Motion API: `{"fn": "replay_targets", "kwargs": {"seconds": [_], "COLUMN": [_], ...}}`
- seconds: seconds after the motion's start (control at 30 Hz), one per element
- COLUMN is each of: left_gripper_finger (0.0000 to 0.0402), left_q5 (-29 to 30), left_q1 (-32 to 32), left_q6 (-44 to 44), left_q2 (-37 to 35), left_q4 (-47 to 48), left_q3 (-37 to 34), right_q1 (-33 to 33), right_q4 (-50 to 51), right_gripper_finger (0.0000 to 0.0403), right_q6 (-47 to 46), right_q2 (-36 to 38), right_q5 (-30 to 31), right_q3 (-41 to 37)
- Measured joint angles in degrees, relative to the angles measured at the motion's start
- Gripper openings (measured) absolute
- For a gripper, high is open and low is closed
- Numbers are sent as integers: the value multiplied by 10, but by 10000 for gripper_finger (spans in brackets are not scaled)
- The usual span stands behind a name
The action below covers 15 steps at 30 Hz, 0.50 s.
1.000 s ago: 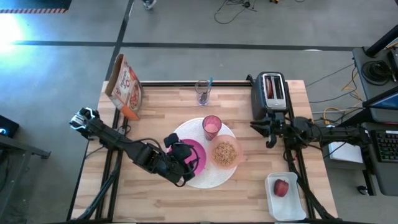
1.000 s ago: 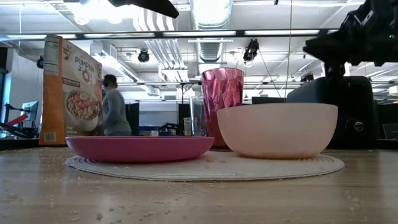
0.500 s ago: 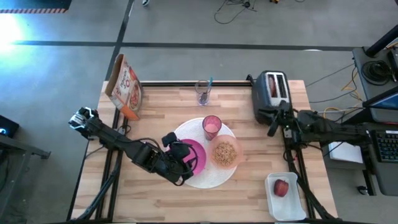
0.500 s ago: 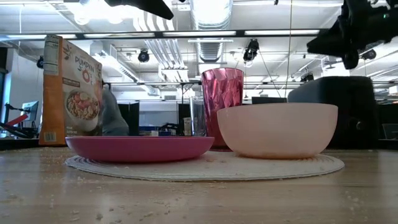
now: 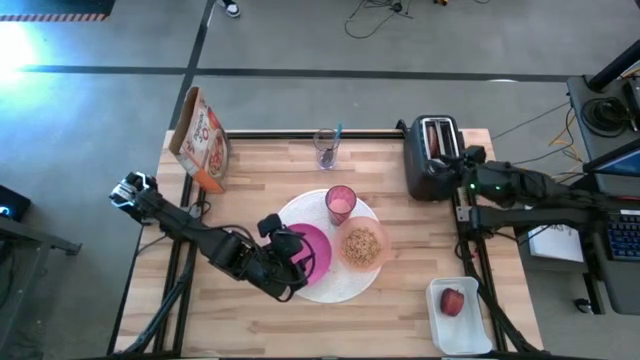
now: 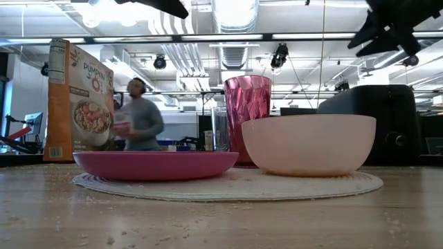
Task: Arrange a breakfast setting
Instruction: Put the toasted bread on the pink plate
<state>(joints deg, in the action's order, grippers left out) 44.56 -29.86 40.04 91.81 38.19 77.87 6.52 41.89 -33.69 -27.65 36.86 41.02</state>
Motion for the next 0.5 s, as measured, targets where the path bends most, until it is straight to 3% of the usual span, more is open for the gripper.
{"fn": "replay_targets", "kwargs": {"seconds": [0.27,0.5], "left_gripper_finger": [242,242], "left_q5": [1,20], "left_q1": [-9,-40], "left_q6": [-4,57], "left_q2": [0,-4], "left_q4": [9,61], "left_q3": [0,0], "right_q1": [53,108], "right_q4": [121,197], "right_gripper_finger": [176,176], "right_q6": [-38,-15], "right_q2": [-136,-237], "right_q5": [5,-12], "right_q3": [103,179]}}
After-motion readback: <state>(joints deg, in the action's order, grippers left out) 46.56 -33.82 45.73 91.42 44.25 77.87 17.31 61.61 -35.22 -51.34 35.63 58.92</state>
